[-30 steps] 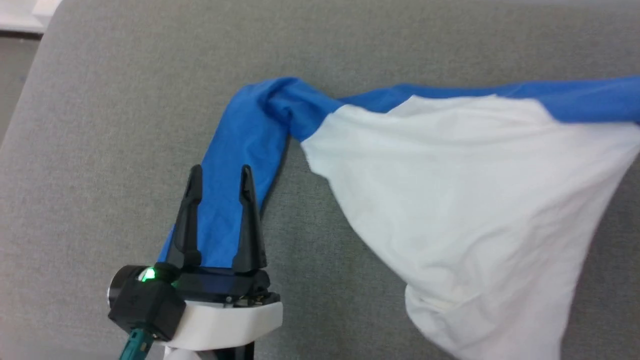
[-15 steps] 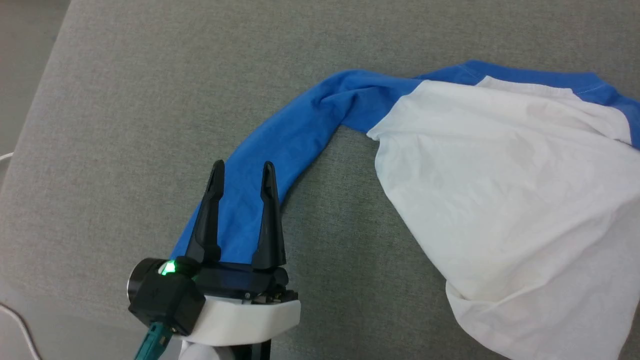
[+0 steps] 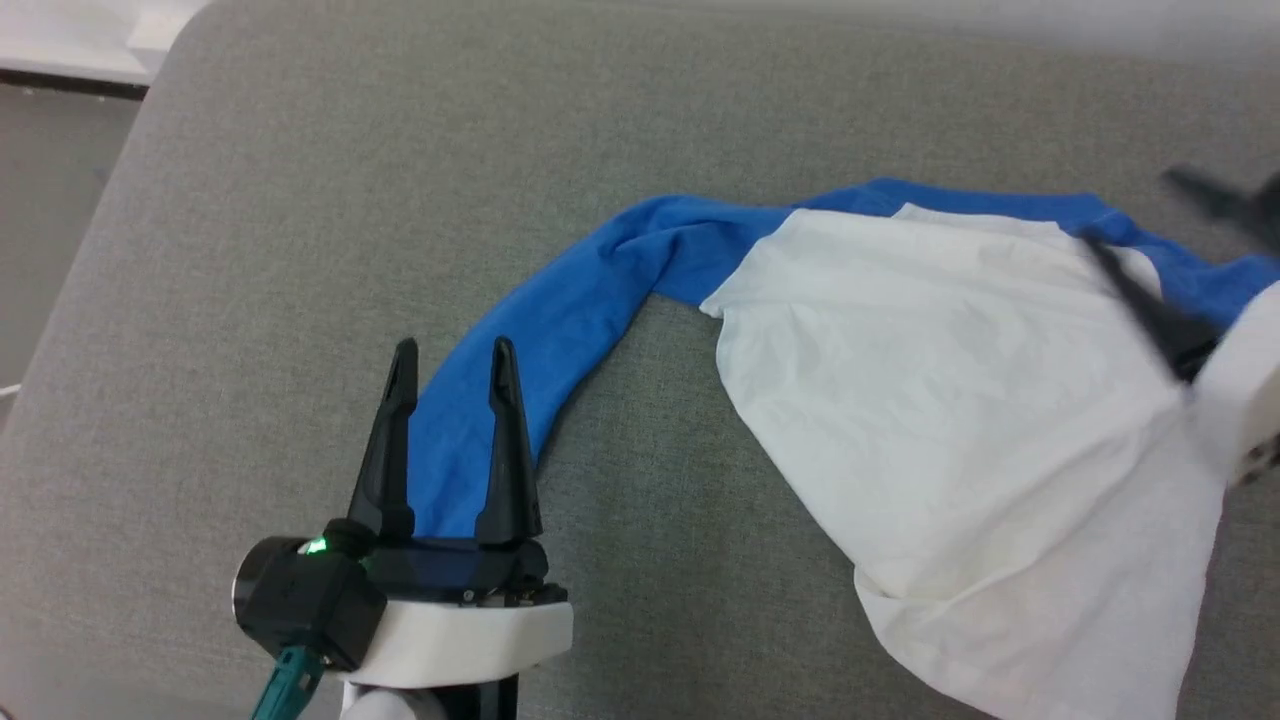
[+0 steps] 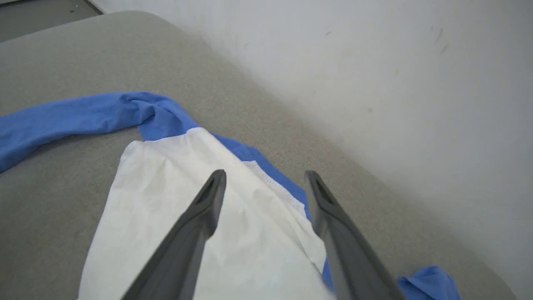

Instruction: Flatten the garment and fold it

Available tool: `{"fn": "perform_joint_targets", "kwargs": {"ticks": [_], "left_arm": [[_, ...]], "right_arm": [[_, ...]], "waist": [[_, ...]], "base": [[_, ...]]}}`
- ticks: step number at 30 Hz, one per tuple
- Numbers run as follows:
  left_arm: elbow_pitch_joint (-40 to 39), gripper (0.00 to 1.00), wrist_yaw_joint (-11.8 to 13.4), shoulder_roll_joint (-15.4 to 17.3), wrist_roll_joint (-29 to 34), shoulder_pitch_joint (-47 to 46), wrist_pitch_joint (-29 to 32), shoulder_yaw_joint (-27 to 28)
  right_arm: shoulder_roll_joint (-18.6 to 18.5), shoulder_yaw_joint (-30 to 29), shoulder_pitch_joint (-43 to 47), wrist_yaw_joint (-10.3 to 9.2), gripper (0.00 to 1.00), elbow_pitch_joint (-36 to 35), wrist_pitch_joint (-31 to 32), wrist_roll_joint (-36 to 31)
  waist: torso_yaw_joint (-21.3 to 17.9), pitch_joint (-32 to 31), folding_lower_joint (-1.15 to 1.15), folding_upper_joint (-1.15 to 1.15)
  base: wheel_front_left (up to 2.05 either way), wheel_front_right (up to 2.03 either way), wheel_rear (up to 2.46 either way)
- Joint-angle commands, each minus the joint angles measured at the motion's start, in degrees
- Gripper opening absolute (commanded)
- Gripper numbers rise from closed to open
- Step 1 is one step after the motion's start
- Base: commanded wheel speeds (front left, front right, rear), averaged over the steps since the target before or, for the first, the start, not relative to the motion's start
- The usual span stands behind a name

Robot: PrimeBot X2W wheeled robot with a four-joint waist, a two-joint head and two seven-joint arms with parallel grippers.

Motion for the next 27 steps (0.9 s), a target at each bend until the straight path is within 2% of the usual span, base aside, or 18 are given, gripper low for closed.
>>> {"fn": "perform_joint_targets", "kwargs": {"ticks": [1,7,11,18,19,20,21,22,27], "left_arm": [[0.1,1.0,-0.4,0.1,0.1,0.9,-0.3,0.3],[-0.2,1.0,-0.8,0.1,0.4,1.4,-0.3,-0.4],[-0.1,1.0,-0.5,-0.1,0.2,0.9,-0.3,-1.3],[0.5,1.0,-0.4,-0.2,-0.8,0.1,-0.3,-2.4],[0.7,1.0,-0.3,-0.3,-0.9,0.1,-0.3,-2.5],[0.8,1.0,-0.3,-0.3,-1.0,0.0,-0.3,-2.5],[1.0,1.0,-0.2,-0.3,-1.1,0.0,-0.3,-2.5],[1.2,1.0,-0.2,-0.3,-1.2,-0.1,-0.3,-2.5],[1.9,1.0,-0.3,-0.3,-1.6,0.6,-0.3,-1.3]], "right_arm": [[0.9,2.3,1.7,-0.12,1.0,-1.5,0.5,0.0],[3.4,14.9,5.1,-0.12,1.0,-1.9,1.0,-1.4],[3.5,22.0,4.9,-0.12,1.0,2.7,0.3,-4.3],[3.0,30.2,3.2,-0.12,1.0,11.7,1.0,-8.9],[3.2,30.7,3.0,-0.12,0.86,13.1,1.1,-8.9],[3.1,31.8,2.6,-0.12,0.33,14.0,1.1,-9.4],[3.0,32.7,2.1,-0.12,0.08,14.6,0.7,-9.8],[3.3,32.9,1.8,-0.12,0.0,15.3,0.1,-9.5],[5.8,31.9,0.1,-0.12,0.0,14.9,-3.8,-7.4]], "waist": [[-0.2,-1.3,0.01,0.0],[2.1,0.1,0.01,0.0],[4.2,1.2,0.01,0.0],[7.2,1.8,0.01,0.0],[7.4,1.7,0.01,0.0],[7.5,1.6,0.01,0.0],[7.6,1.4,0.01,0.0],[7.6,1.1,0.01,0.0],[6.0,-1.2,0.01,0.0]], "base": [[0.0,0.0,0.0],[0.0,0.0,0.0],[0.0,0.0,0.0],[0.0,0.0,0.0],[0.0,0.0,0.0],[0.0,0.0,0.0],[0.0,0.0,0.0],[0.0,0.0,0.0],[0.0,0.0,0.0]]}}
